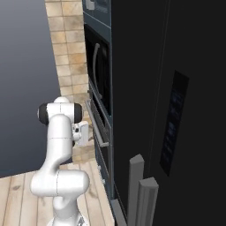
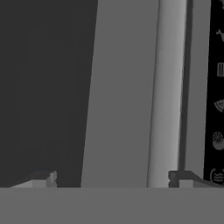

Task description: Take the baked cake out of the oven and place it on the plate for cooling. Then close the oven door.

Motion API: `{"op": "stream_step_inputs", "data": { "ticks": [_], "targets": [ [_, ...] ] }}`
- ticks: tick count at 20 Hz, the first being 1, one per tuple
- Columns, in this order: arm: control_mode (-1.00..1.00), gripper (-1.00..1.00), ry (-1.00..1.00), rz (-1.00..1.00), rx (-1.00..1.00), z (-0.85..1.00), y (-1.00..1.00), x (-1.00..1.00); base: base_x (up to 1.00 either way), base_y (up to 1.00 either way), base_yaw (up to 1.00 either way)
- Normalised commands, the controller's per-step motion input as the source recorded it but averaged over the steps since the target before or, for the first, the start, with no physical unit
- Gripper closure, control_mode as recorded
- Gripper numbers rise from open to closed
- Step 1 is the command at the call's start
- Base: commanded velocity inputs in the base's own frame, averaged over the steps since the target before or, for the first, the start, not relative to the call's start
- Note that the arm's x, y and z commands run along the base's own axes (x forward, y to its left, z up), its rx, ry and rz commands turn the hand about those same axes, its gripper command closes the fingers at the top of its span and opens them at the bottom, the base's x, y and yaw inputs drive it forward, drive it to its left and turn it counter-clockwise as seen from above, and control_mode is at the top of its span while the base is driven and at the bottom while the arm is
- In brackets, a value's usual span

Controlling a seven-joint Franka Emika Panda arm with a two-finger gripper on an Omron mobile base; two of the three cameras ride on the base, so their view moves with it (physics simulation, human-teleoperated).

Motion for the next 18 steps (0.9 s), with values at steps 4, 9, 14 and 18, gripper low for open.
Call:
{"op": "stream_step_inputs", "data": {
  "ticks": [4, 9, 14, 18],
  "targets": [
    [-1.00, -1.00, 0.00, 0.00, 0.00, -0.26, -0.39, 0.11, 0.00, 0.00, 0.00],
    [-1.00, -1.00, -0.04, -0.03, 0.04, -0.08, -0.45, 0.10, 0.00, 0.00, 0.00],
    [-1.00, -1.00, -0.22, -0.02, 0.11, 0.00, -0.49, -0.06, 0.00, 0.00, 0.00],
    [-1.00, -1.00, -0.23, -0.04, 0.12, 0.00, -0.59, -0.01, 0.00, 0.00, 0.00]
  ]
}}
